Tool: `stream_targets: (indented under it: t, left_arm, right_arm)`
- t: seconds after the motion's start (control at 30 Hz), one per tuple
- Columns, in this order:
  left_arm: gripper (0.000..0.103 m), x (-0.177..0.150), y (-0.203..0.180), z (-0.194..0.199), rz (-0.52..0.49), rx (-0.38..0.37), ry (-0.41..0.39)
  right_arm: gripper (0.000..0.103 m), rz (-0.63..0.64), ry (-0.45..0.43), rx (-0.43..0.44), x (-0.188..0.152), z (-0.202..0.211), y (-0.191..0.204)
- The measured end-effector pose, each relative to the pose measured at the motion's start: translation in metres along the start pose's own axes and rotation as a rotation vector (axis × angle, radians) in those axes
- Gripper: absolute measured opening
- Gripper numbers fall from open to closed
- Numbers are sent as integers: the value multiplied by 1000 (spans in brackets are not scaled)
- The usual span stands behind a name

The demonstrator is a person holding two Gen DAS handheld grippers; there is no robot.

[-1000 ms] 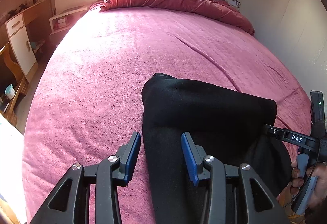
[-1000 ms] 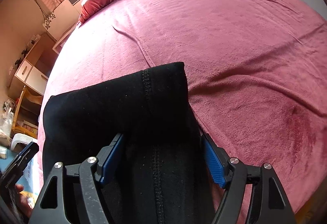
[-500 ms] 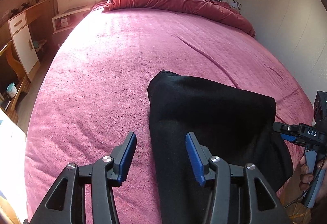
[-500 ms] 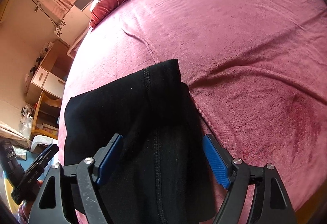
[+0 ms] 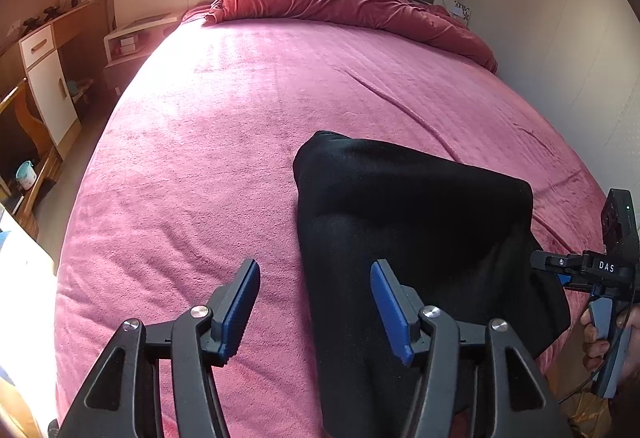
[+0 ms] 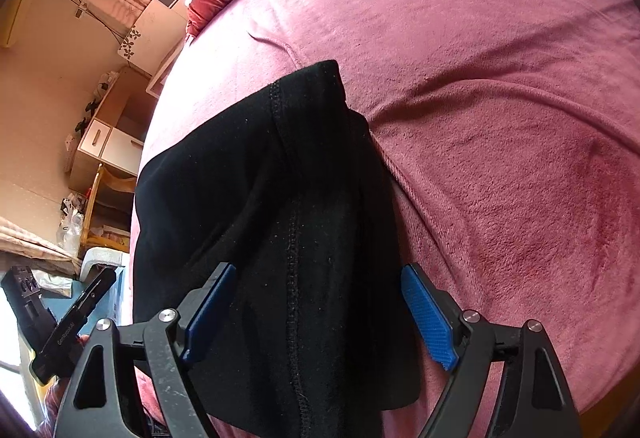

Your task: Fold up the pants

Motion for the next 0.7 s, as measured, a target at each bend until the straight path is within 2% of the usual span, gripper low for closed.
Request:
stream_targets:
  t: [0.07, 0.17, 0.23, 0.33, 0.5, 0.6, 0.7]
  left_arm:
    - [60, -3, 0, 1, -2, -1, 5]
    - [71, -9, 0, -2, 4, -34, 23]
    - [72, -13, 0, -5, 9, -61, 40]
    - [75, -22, 2, -14, 37, -134, 90]
    - [83, -32, 13, -29, 141, -268, 155]
    - [84, -32, 18, -37, 205, -332, 167]
    - [84, -30, 19, -50, 261, -393, 212]
  right_arm:
    - [85, -1, 6, 1, 1, -3, -2]
    - [85, 3, 25, 1, 2, -10, -5]
    - [85, 3, 40, 8, 2, -15, -7]
    - [85, 1, 47, 28, 2, -22, -8]
    - [87, -7, 57, 78, 3, -30, -11]
    - [87, -9, 64, 102, 0, -33, -14]
    - [86, -5, 75, 120, 3, -38, -17]
Point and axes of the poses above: each gripper's, at about its wrist camera, not at the fingertips, and z roughly against the way its jaws point, y to its left, x to its top, the point moved 4 cm from there along -z, roughly the way its jaws point, and after that the axes turned 3 degrees about x, right-handed, at the moved point
